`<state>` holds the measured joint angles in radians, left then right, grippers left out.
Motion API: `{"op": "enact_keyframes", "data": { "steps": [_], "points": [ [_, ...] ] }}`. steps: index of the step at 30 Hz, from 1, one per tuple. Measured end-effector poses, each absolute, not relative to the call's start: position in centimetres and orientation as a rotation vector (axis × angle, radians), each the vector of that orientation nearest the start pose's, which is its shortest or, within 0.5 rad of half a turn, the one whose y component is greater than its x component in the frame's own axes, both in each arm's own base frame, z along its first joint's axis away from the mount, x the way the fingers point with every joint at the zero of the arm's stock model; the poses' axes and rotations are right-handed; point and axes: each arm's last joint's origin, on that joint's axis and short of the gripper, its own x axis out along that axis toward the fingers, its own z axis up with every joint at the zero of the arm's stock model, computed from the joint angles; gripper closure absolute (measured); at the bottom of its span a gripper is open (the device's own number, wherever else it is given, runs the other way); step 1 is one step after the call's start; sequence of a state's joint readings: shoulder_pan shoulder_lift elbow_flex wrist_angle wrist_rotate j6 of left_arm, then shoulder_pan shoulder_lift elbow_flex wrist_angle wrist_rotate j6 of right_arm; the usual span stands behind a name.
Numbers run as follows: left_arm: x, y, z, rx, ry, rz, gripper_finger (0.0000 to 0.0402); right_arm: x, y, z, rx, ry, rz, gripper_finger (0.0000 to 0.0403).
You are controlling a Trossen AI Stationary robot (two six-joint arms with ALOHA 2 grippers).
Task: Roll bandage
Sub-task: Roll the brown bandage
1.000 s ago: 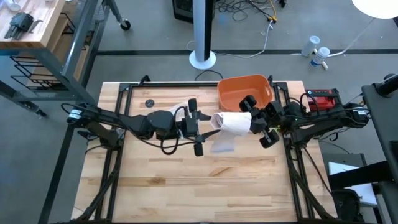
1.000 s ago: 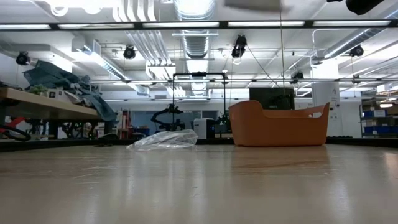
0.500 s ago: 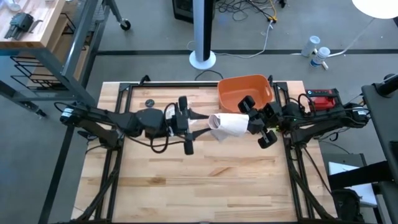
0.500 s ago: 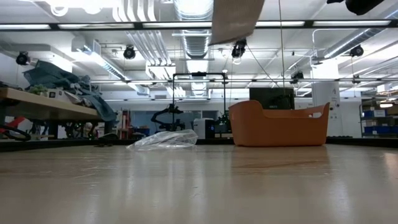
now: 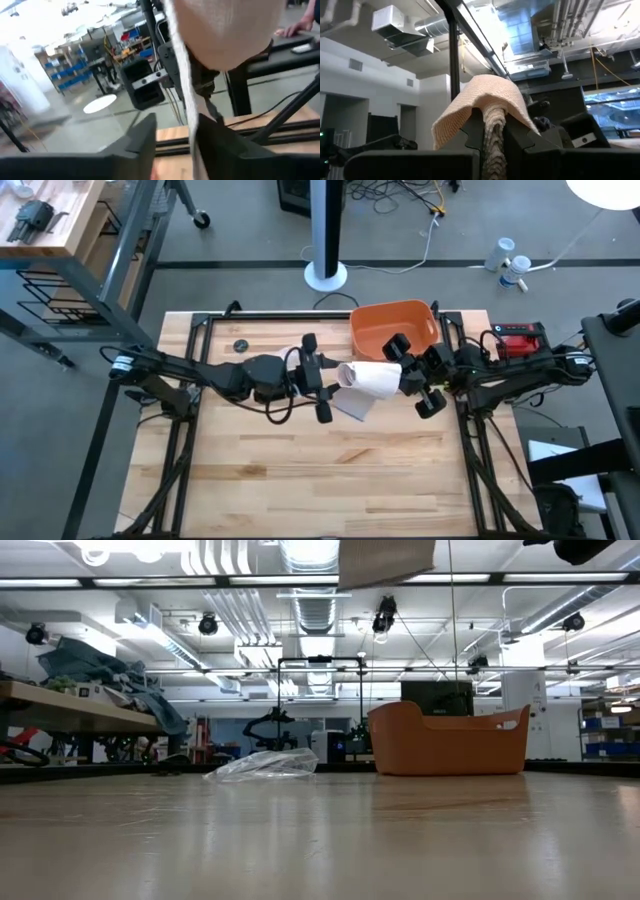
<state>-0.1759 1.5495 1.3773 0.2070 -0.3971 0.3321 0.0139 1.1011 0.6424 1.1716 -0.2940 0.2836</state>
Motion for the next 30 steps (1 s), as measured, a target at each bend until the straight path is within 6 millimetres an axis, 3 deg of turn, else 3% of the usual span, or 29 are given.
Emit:
{"op": "enact_keyframes", "data": {
  "steps": [3,5,9,23,30],
  "points": [
    [35.6,-5.1,38.6,0.360,0.030,0.285,0.0360,21.0,1.3,35.5,0.264,-0.739,0.520,0.0376],
    [35.5,-4.9,38.2,0.373,0.077,0.365,0.0389,20.5,1.3,35.9,0.382,-0.751,0.589,0.0376],
    [35.3,-4.5,37.8,0.412,0.146,0.455,0.0385,20.2,1.2,36.1,0.513,-0.738,0.631,0.0376],
    [34.9,-4.4,37.8,0.443,0.192,0.533,0.0400,20.2,1.3,36.1,0.504,-0.720,0.640,0.0376],
    [33.2,-4.6,38.5,0.469,0.243,0.575,0.0383,21.9,1.3,34.1,0.382,-0.469,0.507,0.0376]
  ]
}}
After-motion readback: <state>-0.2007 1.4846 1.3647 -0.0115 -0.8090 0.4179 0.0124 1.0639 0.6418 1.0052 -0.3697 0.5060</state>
